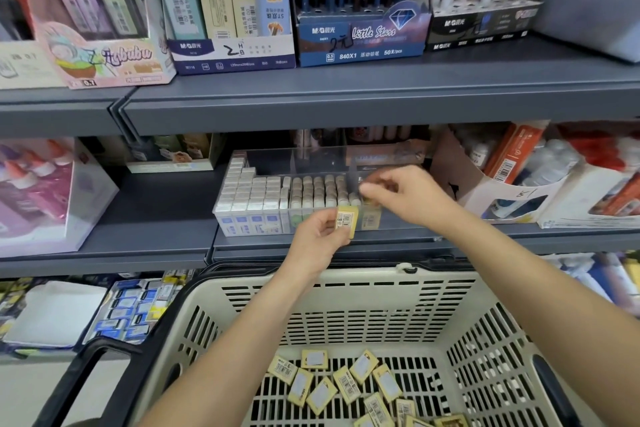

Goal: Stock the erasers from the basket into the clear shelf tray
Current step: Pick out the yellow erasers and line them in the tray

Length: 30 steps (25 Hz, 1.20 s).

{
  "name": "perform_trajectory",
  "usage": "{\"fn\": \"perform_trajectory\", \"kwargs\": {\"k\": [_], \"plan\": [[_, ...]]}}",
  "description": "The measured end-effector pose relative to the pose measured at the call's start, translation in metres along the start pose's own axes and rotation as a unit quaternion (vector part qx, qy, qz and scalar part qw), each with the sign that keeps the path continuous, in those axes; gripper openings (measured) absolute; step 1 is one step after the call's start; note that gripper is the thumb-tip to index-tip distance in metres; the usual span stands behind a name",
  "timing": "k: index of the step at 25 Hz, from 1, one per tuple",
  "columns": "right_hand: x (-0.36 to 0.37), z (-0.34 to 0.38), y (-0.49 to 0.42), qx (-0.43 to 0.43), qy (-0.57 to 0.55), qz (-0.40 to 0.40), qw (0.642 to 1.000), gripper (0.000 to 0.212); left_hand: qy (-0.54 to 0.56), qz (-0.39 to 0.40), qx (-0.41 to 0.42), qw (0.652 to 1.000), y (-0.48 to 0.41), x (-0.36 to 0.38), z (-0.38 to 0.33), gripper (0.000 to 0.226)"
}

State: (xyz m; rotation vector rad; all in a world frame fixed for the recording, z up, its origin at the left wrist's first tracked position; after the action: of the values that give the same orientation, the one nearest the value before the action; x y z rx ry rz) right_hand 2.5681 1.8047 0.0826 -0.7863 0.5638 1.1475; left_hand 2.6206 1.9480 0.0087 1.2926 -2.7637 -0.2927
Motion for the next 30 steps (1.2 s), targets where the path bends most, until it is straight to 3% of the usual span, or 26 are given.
{"fn": "perform_trajectory", "kwargs": {"k": [3,5,10,13,17,27,30], "plan": [[0.017,0.013,0.014,-0.023,-0.009,0.081,0.996,0.012,-0.020,0.008,0.003,1.000,0.003,0.004,-0.005,0.026],[0.015,0.014,0.016,-0.027,-0.007,0.084,0.996,0.010,-0.043,0.009,0.009,0.999,0.008,0.003,-0.011,0.022],[-0.027,-0.011,0.001,0.031,-0.073,-0.037,0.996,0.015,-0.218,-0.054,0.089,0.970,0.027,-0.038,-0.024,0.013],[-0.032,-0.033,-0.015,0.095,-0.072,-0.093,0.989,0.014,-0.265,-0.069,0.081,0.958,0.039,-0.053,-0.016,0.011],[-0.003,-0.045,-0.027,0.134,-0.019,0.011,0.991,0.012,-0.339,-0.067,0.083,0.935,0.046,-0.046,-0.002,0.007],[0.018,-0.047,-0.032,0.129,0.107,0.129,0.977,0.027,-0.312,-0.086,0.116,0.939,0.044,-0.048,0.001,0.012],[0.004,-0.032,-0.020,0.098,0.110,0.097,0.984,0.033,-0.244,-0.094,0.105,0.959,0.050,-0.053,-0.006,0.014]]}}
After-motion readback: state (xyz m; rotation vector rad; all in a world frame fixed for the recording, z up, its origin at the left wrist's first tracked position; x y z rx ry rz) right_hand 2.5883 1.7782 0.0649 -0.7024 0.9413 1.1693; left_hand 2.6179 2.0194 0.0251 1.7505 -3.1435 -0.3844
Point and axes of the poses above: each hand's wrist, its own y-axis away from the middle knuckle, its own x-axis out of the palm, z = x × y, the point moved 5 cm from there along -y, towards the middle knuckle, and after that the axes turned 9 degrees about -x, right-handed, at the moved point
